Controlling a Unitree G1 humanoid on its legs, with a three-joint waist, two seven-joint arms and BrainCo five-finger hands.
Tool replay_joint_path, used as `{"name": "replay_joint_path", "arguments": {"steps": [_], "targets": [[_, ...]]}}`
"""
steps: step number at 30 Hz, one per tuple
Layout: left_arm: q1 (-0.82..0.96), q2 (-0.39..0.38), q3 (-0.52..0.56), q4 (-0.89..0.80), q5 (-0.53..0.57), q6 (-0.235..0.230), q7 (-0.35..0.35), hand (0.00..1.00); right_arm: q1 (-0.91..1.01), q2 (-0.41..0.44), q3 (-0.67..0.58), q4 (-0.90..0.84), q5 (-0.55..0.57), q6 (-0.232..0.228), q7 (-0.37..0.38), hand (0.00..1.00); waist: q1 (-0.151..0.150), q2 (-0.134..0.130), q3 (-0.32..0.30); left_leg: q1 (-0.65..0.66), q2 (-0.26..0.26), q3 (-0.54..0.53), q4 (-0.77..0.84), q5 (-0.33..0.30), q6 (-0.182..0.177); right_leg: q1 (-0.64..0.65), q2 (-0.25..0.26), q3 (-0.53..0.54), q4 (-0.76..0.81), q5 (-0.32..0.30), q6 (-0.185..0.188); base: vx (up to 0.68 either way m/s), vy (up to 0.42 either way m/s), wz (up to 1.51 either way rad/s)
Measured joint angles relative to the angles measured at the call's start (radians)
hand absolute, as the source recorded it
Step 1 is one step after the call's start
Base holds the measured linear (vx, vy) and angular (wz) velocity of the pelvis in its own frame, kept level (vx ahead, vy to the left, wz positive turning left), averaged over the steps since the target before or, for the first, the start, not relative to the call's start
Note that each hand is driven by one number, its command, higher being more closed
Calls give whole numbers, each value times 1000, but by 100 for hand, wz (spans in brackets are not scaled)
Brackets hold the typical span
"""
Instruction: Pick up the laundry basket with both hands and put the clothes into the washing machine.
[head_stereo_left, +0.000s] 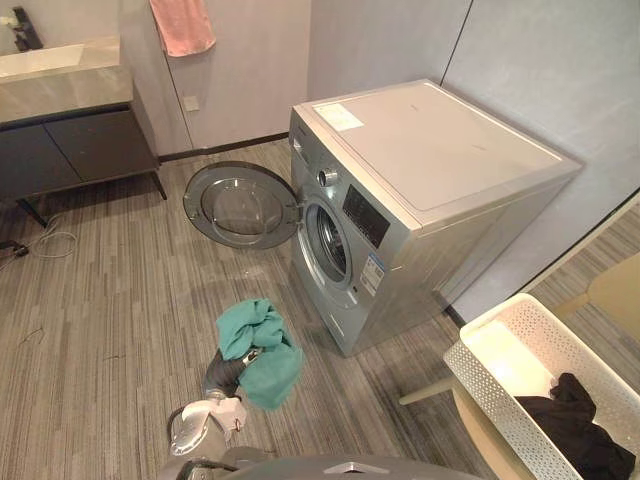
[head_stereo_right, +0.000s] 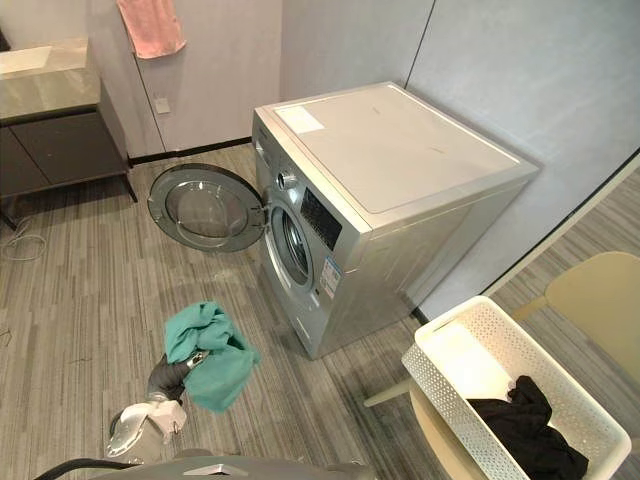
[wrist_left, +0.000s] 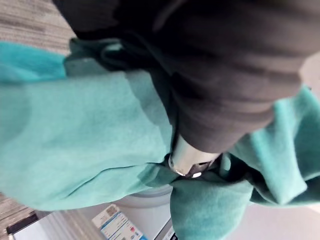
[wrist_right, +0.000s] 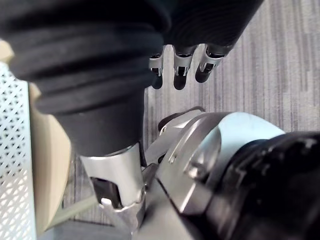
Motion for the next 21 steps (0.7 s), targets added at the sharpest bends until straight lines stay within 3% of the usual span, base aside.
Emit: {"name": "replay_joint_path", "arguments": {"steps": [1, 2, 3, 4, 5, 7, 9, 14, 17, 18, 20, 21], "targets": [[7, -1, 24, 1, -2, -5, 11, 100, 11, 18, 24, -24, 10, -4, 3, 0, 0, 6, 4, 7, 19, -7, -12, 13, -5, -26, 47, 86, 48, -96, 54, -18, -26, 13], [7, 0, 40, 3, -2, -8, 19, 100, 13, 33, 30, -38, 19, -6, 5, 0, -6, -7, 4, 4, 32, -18, -12, 16, -10, -27, 104, 133, 69, -172, 91, -21, -157, 25], [4, 1, 61, 7, -2, -16, 29, 100, 26, 55, 64, -53, 31, -7, 16, 0, -9, -49, -1, -5, 33, -32, -10, 17, -15, -12, 178, 151, 46, -279, 79, -28, -208, 15], [7, -2, 61, 11, -2, -17, 38, 100, 33, 67, 80, -60, 42, -7, 25, 0, 3, -79, -10, -27, 29, -29, 7, 15, -34, 6, 194, 184, -17, -328, 123, -34, -211, 8], [4, -3, 61, 13, -1, -17, 39, 100, 27, 68, 91, -60, 48, -6, 28, 0, 0, -86, -8, -42, 30, -35, 15, 17, -39, 10, 202, 193, -36, -345, 160, -30, -130, 1], [3, -32, 53, 15, -1, -13, 39, 100, 22, 69, 85, -99, 59, -14, 36, 0, -5, -73, -9, -63, 45, -64, 11, 49, -38, -3, 244, 218, -49, -371, 182, -35, -148, 26], [1, -53, 49, 16, -2, -13, 40, 100, 26, 78, 71, -113, 60, -24, 35, 0, -11, -65, -12, -69, 44, -63, 7, 67, -20, -2, 261, 245, -50, -387, 166, 18, -124, 51], [-22, -71, 62, 17, -3, -20, 61, 100, 17, 77, 45, -128, 59, -27, 8, 0, 5, -50, -20, -71, 43, -47, 7, 86, -30, 33, 261, 221, -60, -387, 168, 65, -30, 23], [-8, -73, 75, -4, -3, -22, 64, 100, 15, 67, 46, -128, 68, -31, 0, 0, 13, -28, 5, -159, 76, -14, 268, 39, -2, 67, 281, 234, -57, -413, 145, 13, 1, 2], [6, -74, 74, -13, -3, -24, 64, 100, 16, 65, 49, -127, 69, -31, 0, 0, 17, -5, 26, -215, 95, -20, 422, 41, 2, 83, 285, 236, -29, -436, 148, -31, 8, -1], [34, -87, 75, -18, -3, -24, 65, 100, 25, 47, 70, -127, 68, -27, 0, 0, 32, 8, 34, -287, 116, -60, 607, 77, -10, 93, 284, 259, 39, -486, 151, -1, 48, -14], [43, -89, 79, -20, -3, -24, 67, 100, 28, 48, 76, -127, 67, -27, -3, 0, 36, -2, 36, -298, 122, -60, 639, 88, -11, 93, 277, 267, 46, -492, 151, 46, 116, -34]]}}
